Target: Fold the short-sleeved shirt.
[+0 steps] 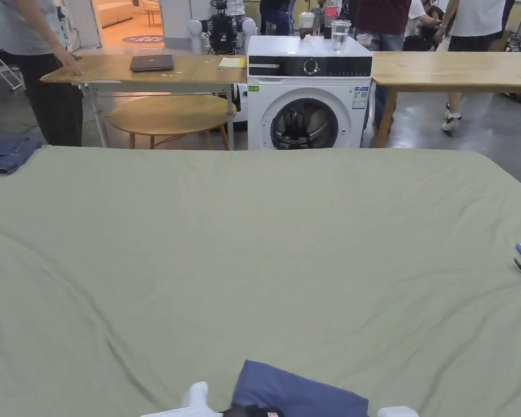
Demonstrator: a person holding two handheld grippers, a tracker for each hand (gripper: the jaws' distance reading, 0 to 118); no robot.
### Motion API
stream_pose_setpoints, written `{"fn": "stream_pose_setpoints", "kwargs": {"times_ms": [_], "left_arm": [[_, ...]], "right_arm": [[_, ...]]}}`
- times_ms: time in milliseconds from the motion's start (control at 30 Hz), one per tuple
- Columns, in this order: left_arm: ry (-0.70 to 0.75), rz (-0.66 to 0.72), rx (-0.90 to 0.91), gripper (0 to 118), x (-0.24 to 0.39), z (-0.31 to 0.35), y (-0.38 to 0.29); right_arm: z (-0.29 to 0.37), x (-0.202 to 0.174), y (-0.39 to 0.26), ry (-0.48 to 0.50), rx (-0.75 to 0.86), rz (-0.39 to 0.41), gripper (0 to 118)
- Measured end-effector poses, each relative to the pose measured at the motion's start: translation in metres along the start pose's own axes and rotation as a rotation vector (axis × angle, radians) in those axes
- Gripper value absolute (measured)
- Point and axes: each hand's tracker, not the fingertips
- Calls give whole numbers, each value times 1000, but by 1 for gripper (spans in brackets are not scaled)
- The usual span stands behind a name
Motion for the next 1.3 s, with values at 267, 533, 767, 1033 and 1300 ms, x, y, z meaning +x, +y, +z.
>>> {"fn": "stream_pose_setpoints", "kwargs": {"times_ms": [267,533,767,1033,1300], "left_arm": [[97,-119,161,24,-10,111,41],[450,-199,257,24,-81,270,130],[697,-186,295,24,-139,389,195],[627,-119,290,35,-179,423,215],[752,-72,466,108,-175,474,210]], "right_arm": [[15,-22,19,25,55,43,1],[1,-70,34,66,70,100,1],[-15,-96,33,65,41,142,1],[-26,-101,34,43,4,152,1],[-18,-102,46,53,31,168,1]]}}
